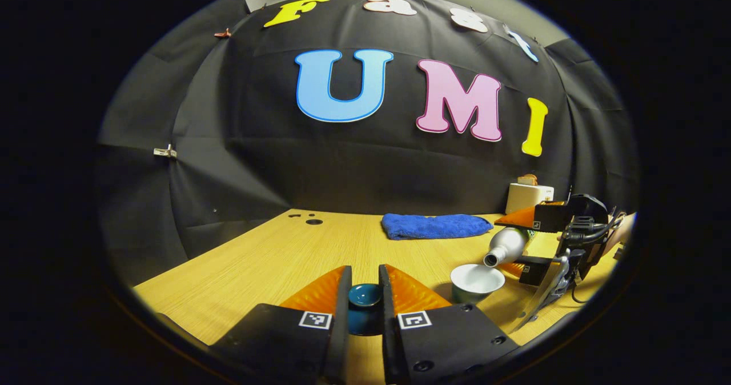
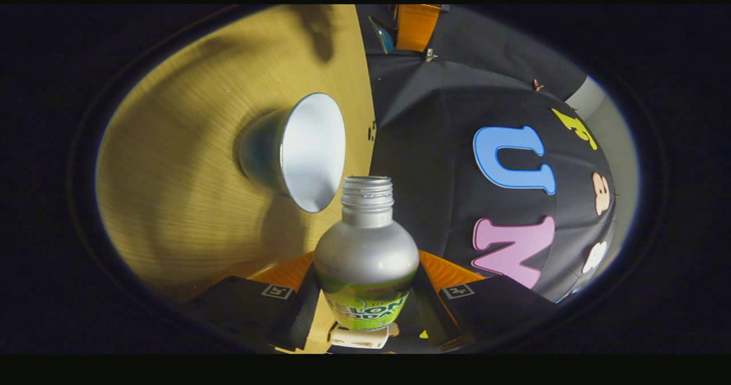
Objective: Open the teacup lid with one hand, grasp the water bottle and pour water into the teacup with the other hand; after pouring, place the water bottle on the coaster and then close the teacup lid.
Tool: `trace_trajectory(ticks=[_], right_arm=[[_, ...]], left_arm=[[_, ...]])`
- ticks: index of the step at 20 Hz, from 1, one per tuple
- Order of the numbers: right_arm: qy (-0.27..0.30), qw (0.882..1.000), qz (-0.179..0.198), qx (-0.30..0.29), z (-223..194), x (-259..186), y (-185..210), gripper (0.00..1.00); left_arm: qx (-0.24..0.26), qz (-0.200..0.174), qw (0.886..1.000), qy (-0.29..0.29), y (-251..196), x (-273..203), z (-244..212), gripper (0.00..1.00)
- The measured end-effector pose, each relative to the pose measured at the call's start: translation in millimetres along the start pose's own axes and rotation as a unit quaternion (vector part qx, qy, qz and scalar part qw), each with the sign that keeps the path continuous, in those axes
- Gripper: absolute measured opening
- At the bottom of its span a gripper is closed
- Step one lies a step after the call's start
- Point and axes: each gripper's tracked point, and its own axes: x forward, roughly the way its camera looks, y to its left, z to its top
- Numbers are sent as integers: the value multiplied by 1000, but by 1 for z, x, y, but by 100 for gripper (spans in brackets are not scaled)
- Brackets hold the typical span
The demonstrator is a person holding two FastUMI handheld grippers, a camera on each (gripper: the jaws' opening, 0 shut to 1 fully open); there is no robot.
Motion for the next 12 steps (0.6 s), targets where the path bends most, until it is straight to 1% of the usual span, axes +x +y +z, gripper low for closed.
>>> trace_trajectory(ticks=[4, 5, 6, 7, 8, 9, 12], right_arm=[[-4, 1000, -8, -21, 4, -1, -4, 78], [-5, 999, -10, -30, 4, -2, -4, 81], [-5, 999, -12, -39, 5, -1, -4, 78], [-7, 999, -13, -47, 4, -1, -4, 81], [-9, 998, -13, -56, 6, 1, -3, 81], [-10, 998, -15, -62, 4, 3, -5, 78], [-13, 996, -25, -79, 6, 2, -7, 78]], left_arm=[[-1, -3, 1000, 1, -2, 0, -1, 28], [-1, -4, 1000, 1, -3, 0, -1, 28], [-1, -5, 1000, 1, -2, -1, -1, 28], [-1, -4, 1000, 1, -1, -1, 0, 28], [-2, -3, 1000, 1, -1, -1, -1, 28], [-3, -4, 1000, 2, -1, 0, -3, 28], [-4, -5, 1000, 4, -1, -1, -4, 28]])
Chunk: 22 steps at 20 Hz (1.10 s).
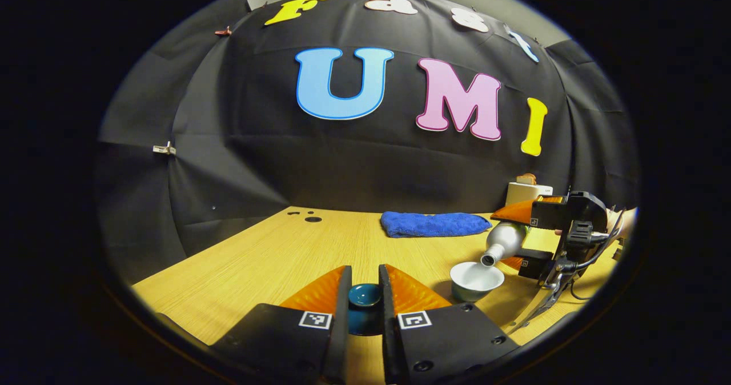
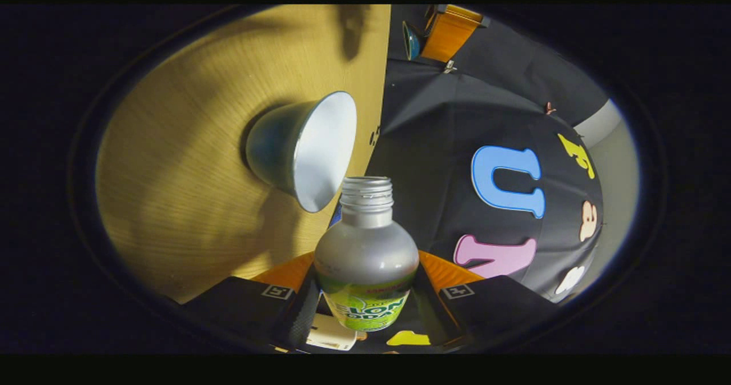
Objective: Open the teacup lid with one hand, grasp the water bottle and pour water into the teacup with the other hand; after pouring, place the water bottle on the coaster and then close the teacup lid.
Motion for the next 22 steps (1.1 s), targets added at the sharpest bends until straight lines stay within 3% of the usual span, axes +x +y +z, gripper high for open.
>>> trace_trajectory(ticks=[22], right_arm=[[-10, 996, -46, -73, 1, 6, -13, 78]], left_arm=[[-3, -4, 1000, -7, 0, -2, 4, 28]])
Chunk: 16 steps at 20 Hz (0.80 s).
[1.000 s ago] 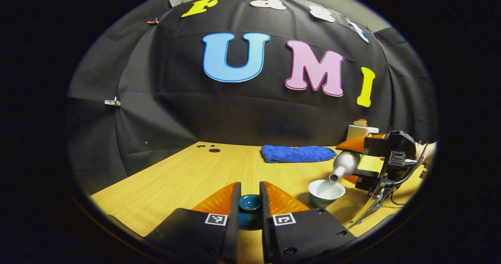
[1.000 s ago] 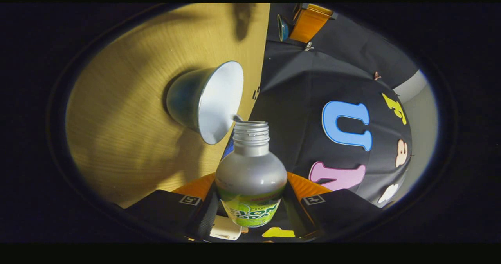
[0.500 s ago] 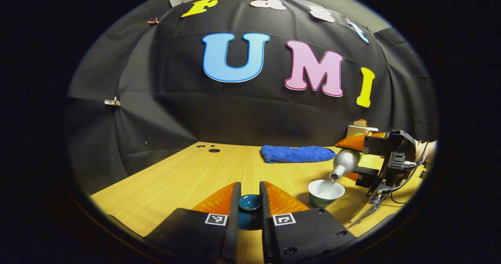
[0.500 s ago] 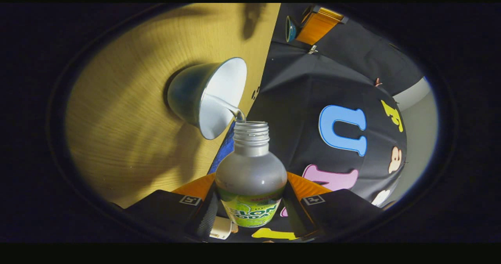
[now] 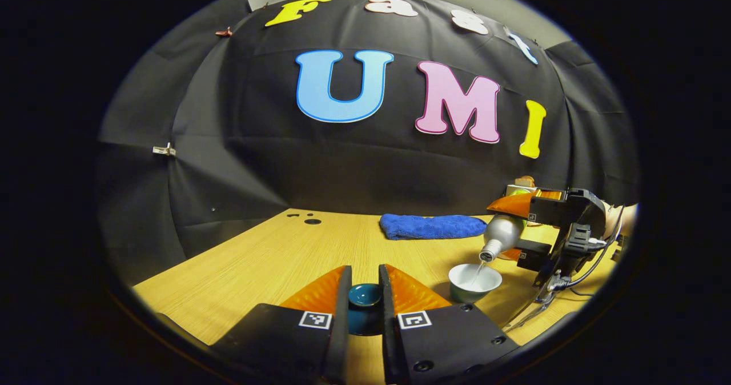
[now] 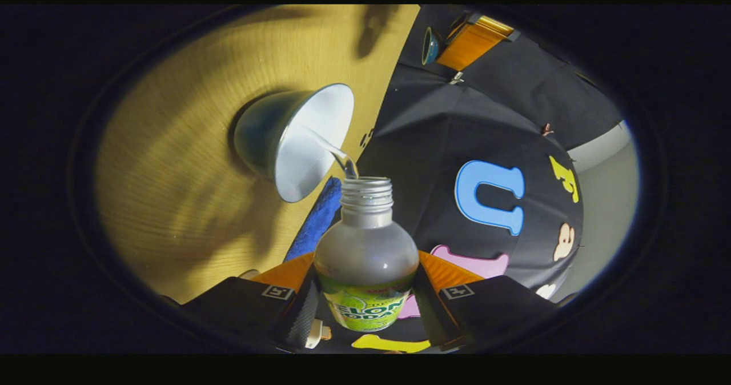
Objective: Open the teacup lid with one hand, grasp the water bottle and pour water into the teacup with the other hand; after pouring, place the water bottle on the coaster and then close the teacup lid.
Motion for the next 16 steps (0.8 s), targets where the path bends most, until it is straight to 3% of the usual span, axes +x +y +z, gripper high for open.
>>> trace_trajectory(ticks=[16], right_arm=[[-18, 997, -37, -61, 5, 5, -24, 78]], left_arm=[[-2, -1, 1000, -4, 3, -5, 3, 28]])
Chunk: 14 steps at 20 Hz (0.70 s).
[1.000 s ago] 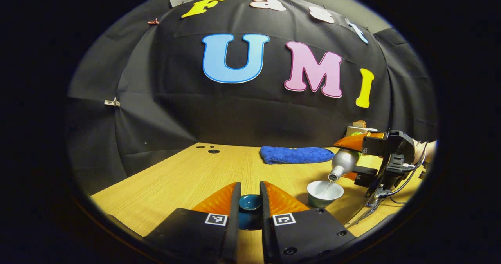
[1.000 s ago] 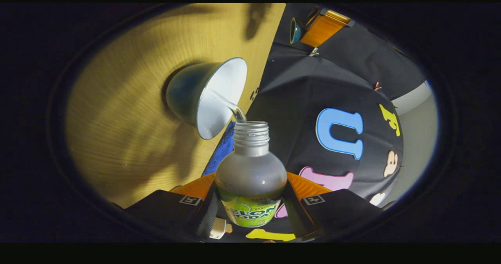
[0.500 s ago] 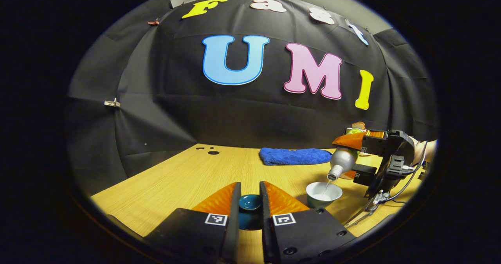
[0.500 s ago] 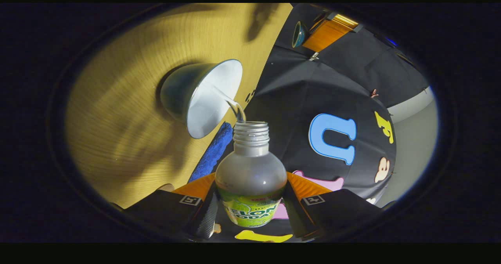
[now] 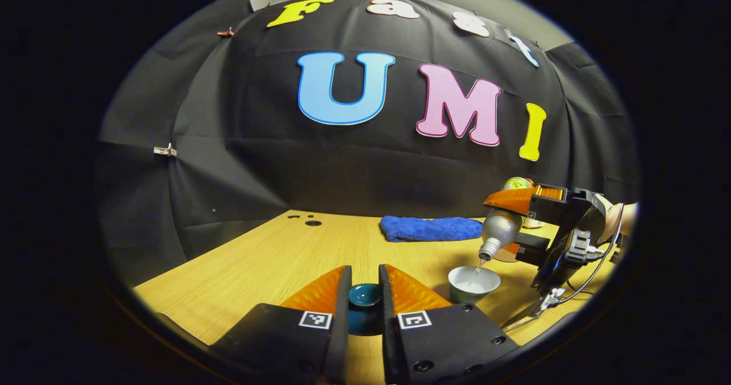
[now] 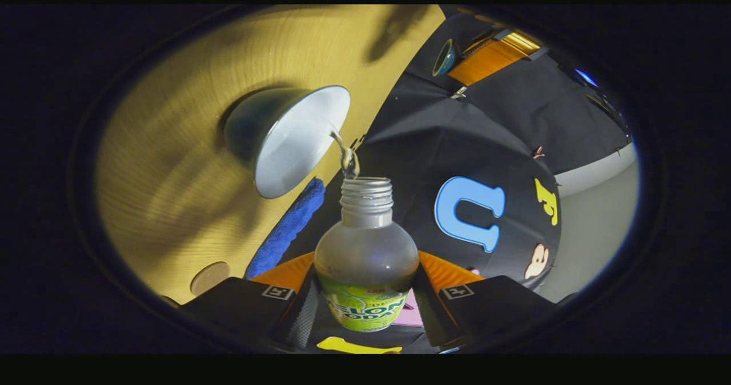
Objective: Open the teacup lid with one hand, grasp the water bottle and pour water into the teacup with the other hand; after pouring, place the water bottle on the coaster and then close the teacup lid.
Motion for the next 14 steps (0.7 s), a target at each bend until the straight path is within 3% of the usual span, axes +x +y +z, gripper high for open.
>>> trace_trajectory(ticks=[14], right_arm=[[-7, 999, -26, -38, 0, 6, -20, 78]], left_arm=[[-8, -2, 1000, -4, 1, 0, 4, 28]])
